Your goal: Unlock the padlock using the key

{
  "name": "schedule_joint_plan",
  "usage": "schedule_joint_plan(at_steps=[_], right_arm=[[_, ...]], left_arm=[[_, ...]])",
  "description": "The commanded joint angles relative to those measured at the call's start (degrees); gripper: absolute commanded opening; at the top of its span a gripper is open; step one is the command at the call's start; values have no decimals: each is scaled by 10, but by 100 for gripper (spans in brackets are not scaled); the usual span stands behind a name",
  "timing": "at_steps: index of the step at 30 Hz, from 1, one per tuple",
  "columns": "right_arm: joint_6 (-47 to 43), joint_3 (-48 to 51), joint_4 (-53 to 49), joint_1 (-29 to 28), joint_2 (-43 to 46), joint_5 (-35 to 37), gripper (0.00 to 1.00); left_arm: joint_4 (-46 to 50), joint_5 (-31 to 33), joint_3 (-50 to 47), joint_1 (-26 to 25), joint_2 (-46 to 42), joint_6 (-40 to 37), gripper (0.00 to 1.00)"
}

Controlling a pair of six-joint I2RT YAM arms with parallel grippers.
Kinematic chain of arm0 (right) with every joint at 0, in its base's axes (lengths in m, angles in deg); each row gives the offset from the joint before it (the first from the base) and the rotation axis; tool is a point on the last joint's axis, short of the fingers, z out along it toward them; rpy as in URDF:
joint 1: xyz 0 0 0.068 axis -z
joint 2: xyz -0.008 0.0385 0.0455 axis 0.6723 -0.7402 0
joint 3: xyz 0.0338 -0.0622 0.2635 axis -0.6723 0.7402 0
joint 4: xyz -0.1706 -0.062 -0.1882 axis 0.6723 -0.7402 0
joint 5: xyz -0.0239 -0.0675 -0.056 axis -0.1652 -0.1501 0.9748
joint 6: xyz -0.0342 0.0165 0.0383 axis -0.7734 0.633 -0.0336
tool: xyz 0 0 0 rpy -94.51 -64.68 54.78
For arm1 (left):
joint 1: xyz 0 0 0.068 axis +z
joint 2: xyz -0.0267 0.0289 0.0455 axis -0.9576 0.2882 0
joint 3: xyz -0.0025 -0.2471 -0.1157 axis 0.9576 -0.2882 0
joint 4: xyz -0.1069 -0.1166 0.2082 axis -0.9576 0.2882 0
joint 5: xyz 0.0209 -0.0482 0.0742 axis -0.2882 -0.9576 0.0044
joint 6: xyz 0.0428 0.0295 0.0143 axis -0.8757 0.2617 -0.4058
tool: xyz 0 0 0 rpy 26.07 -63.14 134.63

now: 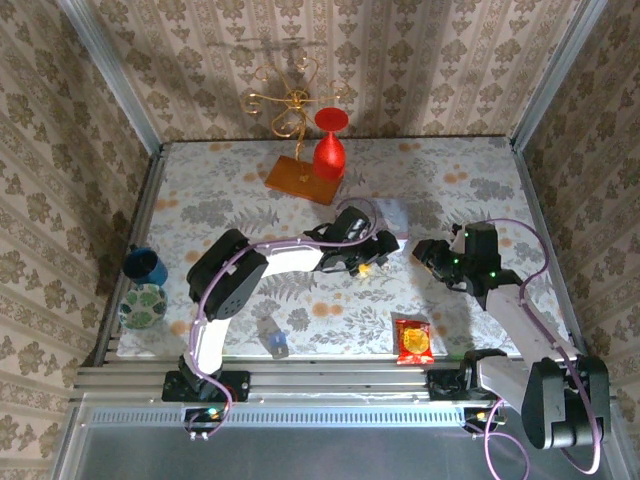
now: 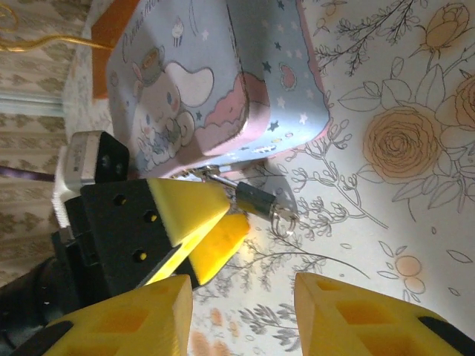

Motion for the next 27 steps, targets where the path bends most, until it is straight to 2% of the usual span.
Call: schedule_joint_plan(at_steps=[1, 4, 7, 11, 14, 19, 22, 27], right_arm=[[-79, -18, -46, -43, 18, 70, 42], [-117, -19, -49, -80, 17, 116, 42], [-146, -20, -36, -100, 4, 126, 42], [-182, -39, -17, -141, -39, 144, 41], [-207, -60, 2, -162, -80, 159, 41], [-236, -103, 33, -166, -166, 170, 42], [-242, -125, 47, -165, -221, 164, 43], [-238, -129, 74, -151, -272, 140, 44]], left_arm=[[38, 4, -30, 5, -53, -3, 93], [50, 20, -41, 15, -90, -27, 93], [83, 39, -51, 27, -123, -53, 93], [73, 67, -86, 61, -156, -93, 93], [81, 79, -88, 85, -158, -155, 100], [166, 154, -30, 95, -146, -291, 100], [199, 193, -7, 95, -141, -329, 100], [192, 225, -4, 95, -136, -361, 100]])
